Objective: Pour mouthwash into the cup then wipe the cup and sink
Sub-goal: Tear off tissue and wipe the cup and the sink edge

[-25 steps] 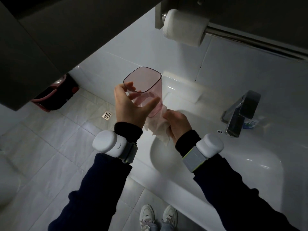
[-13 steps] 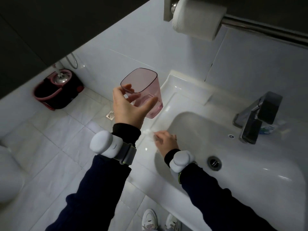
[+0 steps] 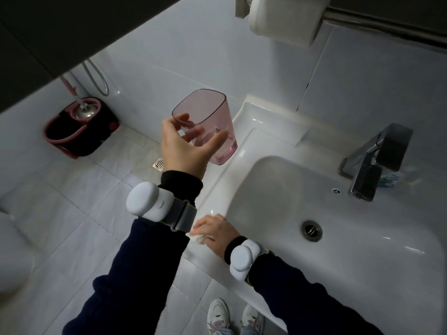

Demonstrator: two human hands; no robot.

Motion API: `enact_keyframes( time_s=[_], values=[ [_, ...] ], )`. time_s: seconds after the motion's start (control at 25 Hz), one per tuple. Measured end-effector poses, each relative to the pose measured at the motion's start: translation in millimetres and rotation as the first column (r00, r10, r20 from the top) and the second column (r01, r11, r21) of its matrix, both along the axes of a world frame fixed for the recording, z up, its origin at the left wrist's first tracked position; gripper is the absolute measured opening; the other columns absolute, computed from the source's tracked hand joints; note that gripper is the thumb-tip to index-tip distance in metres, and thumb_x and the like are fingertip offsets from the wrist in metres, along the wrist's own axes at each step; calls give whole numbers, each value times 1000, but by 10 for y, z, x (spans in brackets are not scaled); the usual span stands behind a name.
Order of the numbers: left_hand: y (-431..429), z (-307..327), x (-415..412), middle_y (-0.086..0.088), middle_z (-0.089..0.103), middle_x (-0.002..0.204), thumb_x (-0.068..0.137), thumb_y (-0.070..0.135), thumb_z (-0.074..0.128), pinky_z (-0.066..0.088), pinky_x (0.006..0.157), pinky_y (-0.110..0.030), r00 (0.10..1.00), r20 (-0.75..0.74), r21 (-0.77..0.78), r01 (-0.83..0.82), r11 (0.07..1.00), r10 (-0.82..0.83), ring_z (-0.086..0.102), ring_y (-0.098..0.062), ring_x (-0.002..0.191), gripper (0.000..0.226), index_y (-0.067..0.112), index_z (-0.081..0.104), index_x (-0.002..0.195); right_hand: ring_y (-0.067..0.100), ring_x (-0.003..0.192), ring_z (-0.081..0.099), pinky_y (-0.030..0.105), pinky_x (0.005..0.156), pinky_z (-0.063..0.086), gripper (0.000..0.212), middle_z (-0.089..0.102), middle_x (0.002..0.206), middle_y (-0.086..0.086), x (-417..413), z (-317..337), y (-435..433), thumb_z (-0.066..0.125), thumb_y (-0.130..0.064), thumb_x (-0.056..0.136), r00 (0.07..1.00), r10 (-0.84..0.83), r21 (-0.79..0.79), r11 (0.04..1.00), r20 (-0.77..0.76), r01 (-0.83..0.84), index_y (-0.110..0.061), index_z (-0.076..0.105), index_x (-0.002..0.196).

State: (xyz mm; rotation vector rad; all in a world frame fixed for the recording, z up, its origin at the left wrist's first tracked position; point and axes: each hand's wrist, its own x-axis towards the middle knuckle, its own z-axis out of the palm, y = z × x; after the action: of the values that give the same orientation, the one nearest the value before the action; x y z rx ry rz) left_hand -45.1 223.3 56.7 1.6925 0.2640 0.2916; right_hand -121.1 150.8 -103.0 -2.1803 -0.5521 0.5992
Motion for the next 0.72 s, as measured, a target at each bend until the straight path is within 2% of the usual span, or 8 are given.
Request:
enact_keyframes(
  time_s=[0.08,0.2,0.28,0.36,0.44,0.56,0.64,0.72],
  values=[
    [-15,14,6,-7,52,109,56,24,83,55,80,-29,1000,3,-8,12,1000,-12,64,-19,99,69,11,43,111,30,92,49,21,82,26,41,67,111,10,-65,15,-52,43,-24,71,998,36,31,999,-44,-35,-15,69,101],
    [-36,34,13,-4,51,105,61,19,82,55,77,-21,1000,1,-21,29,999,-29,64,-18,98,65,10,43,112,18,87,54,2,78,27,38,70,106,10,-117,58,-182,47,-30,71,995,40,59,998,-86,-35,-14,71,95],
    [-46,40,23,-4,51,105,61,19,83,55,77,-21,999,2,-27,49,998,-49,64,-17,98,65,11,43,111,5,85,56,-3,77,27,28,70,103,13,-69,75,-244,54,-14,73,995,-24,61,998,-102,30,-12,72,94],
    [-60,43,34,-7,51,108,61,19,83,56,77,-21,998,7,-33,70,997,-70,64,-18,100,64,12,42,110,5,83,53,-6,75,27,33,72,98,16,42,58,-306,48,-16,70,986,-159,88,983,-42,162,-9,73,90],
    [-80,43,45,-8,51,110,62,19,82,55,75,-19,997,7,-26,80,996,-80,63,-18,100,64,10,42,112,13,81,52,1,75,31,42,73,93,18,183,26,-381,41,-27,66,967,-253,103,963,39,248,-8,73,86],
    [-116,36,76,-10,52,114,62,21,81,54,71,-13,993,-7,6,115,993,-115,63,-16,99,68,8,42,116,31,86,61,29,84,39,26,72,97,17,332,0,-413,52,-11,74,938,-345,7,939,49,345,-11,73,90],
    [-138,26,105,-11,52,115,62,23,81,54,69,-12,989,-13,5,146,989,-145,63,-16,99,69,7,42,117,37,91,59,32,86,41,25,70,100,17,389,2,-366,56,-3,77,928,-371,-9,928,28,371,-12,71,95],
    [-158,17,119,-12,52,116,62,23,81,55,69,-13,987,-20,4,160,987,-160,62,-16,100,68,8,42,116,35,92,60,25,80,40,24,69,101,16,459,41,-333,56,-4,79,920,-391,-13,920,-11,391,-12,70,98]
  ],
)
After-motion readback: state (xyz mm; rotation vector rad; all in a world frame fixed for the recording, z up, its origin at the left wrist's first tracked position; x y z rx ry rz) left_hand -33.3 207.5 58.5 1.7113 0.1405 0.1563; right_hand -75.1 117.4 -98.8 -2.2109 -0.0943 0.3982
